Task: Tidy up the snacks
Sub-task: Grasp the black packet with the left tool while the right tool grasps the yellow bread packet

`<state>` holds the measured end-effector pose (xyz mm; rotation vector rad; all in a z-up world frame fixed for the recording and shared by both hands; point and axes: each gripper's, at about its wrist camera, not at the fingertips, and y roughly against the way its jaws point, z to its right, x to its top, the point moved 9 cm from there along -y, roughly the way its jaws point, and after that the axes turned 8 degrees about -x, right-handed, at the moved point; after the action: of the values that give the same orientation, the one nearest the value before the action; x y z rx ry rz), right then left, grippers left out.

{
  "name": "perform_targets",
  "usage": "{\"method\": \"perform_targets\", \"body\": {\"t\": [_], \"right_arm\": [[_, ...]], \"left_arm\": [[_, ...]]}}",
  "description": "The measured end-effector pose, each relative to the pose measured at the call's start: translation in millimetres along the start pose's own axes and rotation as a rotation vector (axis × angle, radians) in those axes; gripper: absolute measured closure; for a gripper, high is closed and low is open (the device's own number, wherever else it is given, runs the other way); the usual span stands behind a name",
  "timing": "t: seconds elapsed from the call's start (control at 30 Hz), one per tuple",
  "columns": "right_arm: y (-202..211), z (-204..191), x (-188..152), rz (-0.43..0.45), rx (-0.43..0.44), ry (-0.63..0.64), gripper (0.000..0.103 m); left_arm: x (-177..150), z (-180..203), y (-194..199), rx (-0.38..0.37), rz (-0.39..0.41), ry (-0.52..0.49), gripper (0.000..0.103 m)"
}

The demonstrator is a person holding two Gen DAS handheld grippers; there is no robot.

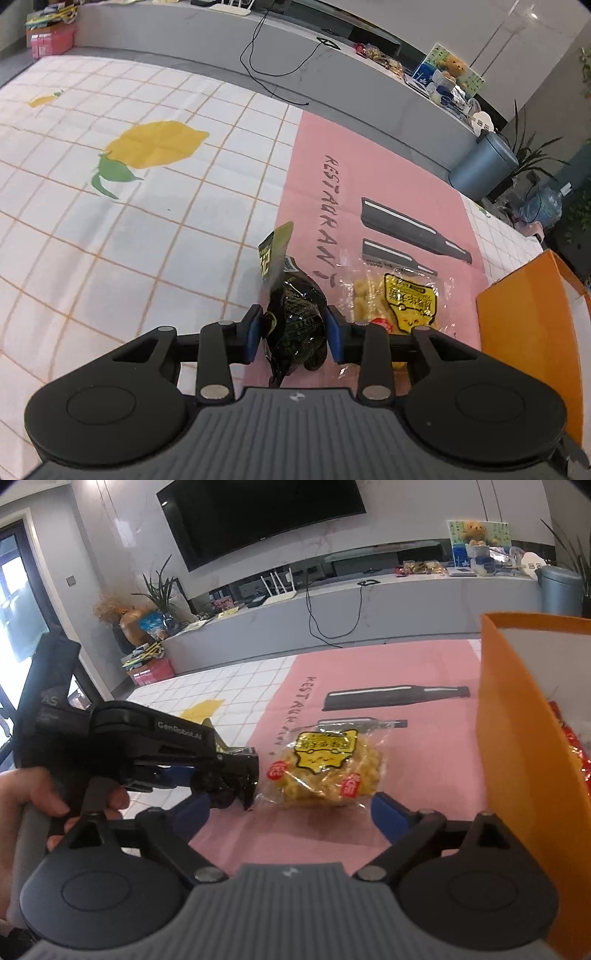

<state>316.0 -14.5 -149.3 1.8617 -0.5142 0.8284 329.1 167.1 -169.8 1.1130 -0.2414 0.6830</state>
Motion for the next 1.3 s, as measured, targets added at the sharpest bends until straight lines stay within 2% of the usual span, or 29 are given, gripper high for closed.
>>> {"method": "perform_targets", "body": {"t": [0.03,0.17,0.27,0.4,0.5,0.6,0.7,0.87,0.97,1.17,1.3], "right_arm": [[0.4,0.0,0.4,0.01,-0.008,0.004,0.003],[1.4,3.0,3.6,0.065,-0.074,0.006,0.003],[-1.0,6.7,1.9,0.072,-0.108,-0.017,0.003],[-10.1,6.7,-3.3,0.044,-0.139,-0.024,0.003],[-14.5,1.6,-6.4,0.049,-0.154,0.016,0.003],[-20.1,-2.4,-7.4,0.051,-0.187,0.048,0.003],[-33.3,-7.4,-7.4,-0.022,-0.18,0.101,0.003],[-43.1,-5.7,4.3,-0.027,-0.23,0.116,0.003],[-51.9,-2.1,15.0,-0.03,-0.244,0.061,0.003],[-77.5,11.1,24.5,-0.053,-0.334,-0.02,0.003],[-92.7,4.3,19.2,-0.098,-0.296,-0.009,0.003]], "left_arm": [[-0.2,-1.2,2.6,0.001,0.004,-0.01,0.063],[-1.4,-7.9,13.4,0.02,0.017,-0.047,0.063],[-2.8,-15.1,19.1,0.035,0.012,-0.059,0.063],[-5.3,-26.0,25.6,0.053,0.0,-0.053,0.063],[-7.2,-34.4,27.5,0.118,-0.022,-0.055,0.063],[-7.7,-35.8,28.3,0.135,-0.035,-0.058,0.063],[-8.0,-32.5,22.5,0.154,-0.03,-0.101,0.063],[-11.2,-37.1,16.4,0.138,-0.048,-0.038,0.062],[-13.5,-39.6,14.5,0.128,-0.063,-0.024,0.062],[-14.7,-39.2,16.0,0.125,-0.058,-0.03,0.062],[-14.4,-38.7,15.5,0.124,-0.06,-0.038,0.062]]}}
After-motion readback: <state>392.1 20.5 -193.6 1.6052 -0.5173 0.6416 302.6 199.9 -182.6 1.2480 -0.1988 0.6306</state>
